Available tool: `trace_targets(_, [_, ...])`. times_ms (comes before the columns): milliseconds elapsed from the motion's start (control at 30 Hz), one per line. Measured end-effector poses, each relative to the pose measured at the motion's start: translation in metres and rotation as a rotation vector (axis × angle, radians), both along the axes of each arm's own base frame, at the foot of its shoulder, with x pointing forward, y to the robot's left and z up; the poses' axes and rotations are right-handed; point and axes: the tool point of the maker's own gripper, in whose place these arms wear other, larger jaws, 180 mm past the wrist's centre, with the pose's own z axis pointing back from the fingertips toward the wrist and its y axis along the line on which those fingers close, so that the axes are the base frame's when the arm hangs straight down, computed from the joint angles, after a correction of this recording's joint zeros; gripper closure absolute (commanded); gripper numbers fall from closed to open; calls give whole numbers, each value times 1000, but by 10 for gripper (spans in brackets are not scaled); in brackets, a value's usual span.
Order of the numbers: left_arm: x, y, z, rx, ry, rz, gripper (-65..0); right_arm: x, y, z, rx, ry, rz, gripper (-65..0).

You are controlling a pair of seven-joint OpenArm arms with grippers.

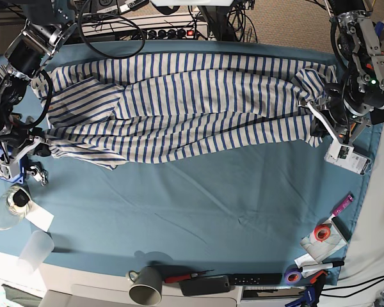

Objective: Fold the T-shirt properly
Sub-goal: 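Lift both hem corners and fold them toward the shoulder edge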

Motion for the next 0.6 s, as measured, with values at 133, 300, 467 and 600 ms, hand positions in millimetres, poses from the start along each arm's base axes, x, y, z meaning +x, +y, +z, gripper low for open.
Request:
trace_targets(133, [1,0,1,-1,-5,0,0,-1,0,0,0,4,1,-215])
trace_targets(300, [1,0,1,-2,-10,1,0,7,15,14,93,-62,36,-215])
trace_targets(467, [0,0,0,-3,-6,1,0,25,6,53,108,-172,50,-215])
trace_targets(600, [0,0,0,-3,-6,2,0,36,-8,74,49,-206,32,-215])
